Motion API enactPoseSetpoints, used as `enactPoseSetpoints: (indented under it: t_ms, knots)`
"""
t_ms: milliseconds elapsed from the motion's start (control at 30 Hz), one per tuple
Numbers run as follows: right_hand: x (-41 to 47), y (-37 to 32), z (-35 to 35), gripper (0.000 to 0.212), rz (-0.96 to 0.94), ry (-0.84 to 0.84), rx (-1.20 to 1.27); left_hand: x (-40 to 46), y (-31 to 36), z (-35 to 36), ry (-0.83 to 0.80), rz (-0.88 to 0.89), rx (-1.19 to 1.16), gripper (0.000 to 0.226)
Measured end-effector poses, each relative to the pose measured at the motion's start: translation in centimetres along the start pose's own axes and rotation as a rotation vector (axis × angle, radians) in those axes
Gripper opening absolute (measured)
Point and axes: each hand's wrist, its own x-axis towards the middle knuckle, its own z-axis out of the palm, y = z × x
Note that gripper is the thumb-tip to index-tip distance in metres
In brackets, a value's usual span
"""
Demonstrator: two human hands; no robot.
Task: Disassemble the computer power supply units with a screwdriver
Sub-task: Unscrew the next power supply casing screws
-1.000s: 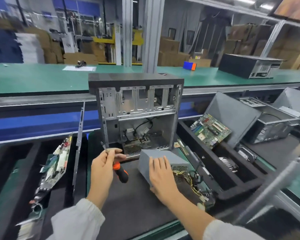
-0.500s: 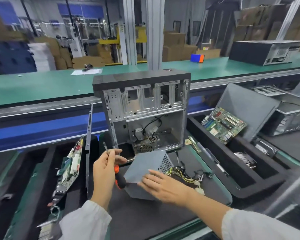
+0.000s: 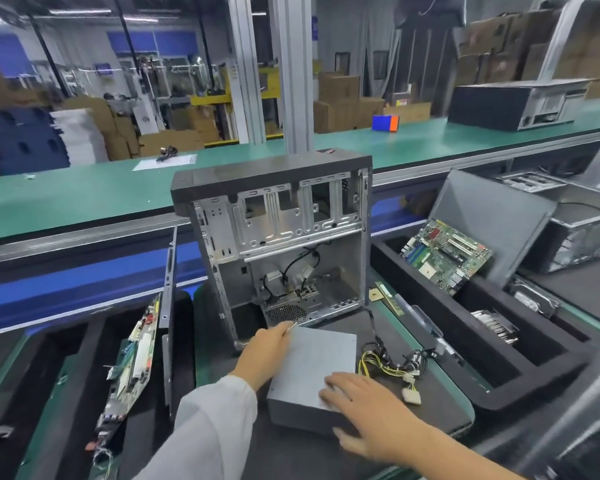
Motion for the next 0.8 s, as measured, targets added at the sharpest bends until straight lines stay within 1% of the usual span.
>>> enactPoseSetpoints:
  t_ms: [67,133,233,300,400,467,567,633,700,767,800]
  knots:
    - [1.3,-1.3,0.0,0.065,0.098,0.013,0.012,1.2,-0.3,0.5,-0.096,0.010,0.112,0.038]
    - [2.1,-1.8,0.2,0.071,0.151,-0.009,-0.005,2.2,-0.5,0.7,-0.171,0.005,0.137,0.042]
    - [1.9,-1.3,0.5,0.071,0.188,-0.009,-0.001,3.2,-0.9,0.9,-0.233,-0.016,0.141,0.043]
    - [1.5,-0.9,0.5,0.070,0.173,-0.008,0.002,3.2,-1.0,1.1,-0.225,-0.035,0.118,0.040]
    - [1.2,0.0,0.0,0.066,0.164,-0.018,0.003,2.6,-1.3,1.1,-0.168,-0.065,0.094,0.038]
    - [1.1,1.2,-0.3,0.066,0.133,-0.003,-0.036,1.8,-1.6,0.9,-0.148,-0.086,0.098,0.036]
    - [1.0,3.1,-1.4,0.069,0.115,-0.031,-0.123,0.7,-1.7,0.0,-0.132,-0.122,0.147,0.032]
    - [1.2,4.4,-2.6,0.073,0.160,-0.118,-0.137,-0.1,-1.6,-0.7,-0.149,-0.139,0.223,0.032]
    - [1.5,5.5,-3.2,0.067,0.193,-0.164,-0.167,-1.1,-1.2,-0.9,-0.207,-0.166,0.274,0.041]
    - [1.9,6.5,-2.8,0.058,0.240,-0.207,-0.197,-2.4,-1.0,-0.1,-0.281,-0.212,0.232,0.048]
    - [2.1,6.4,-2.6,0.055,0.326,-0.230,-0.153,-3.0,-1.0,0.5,-0.287,-0.239,0.173,0.050]
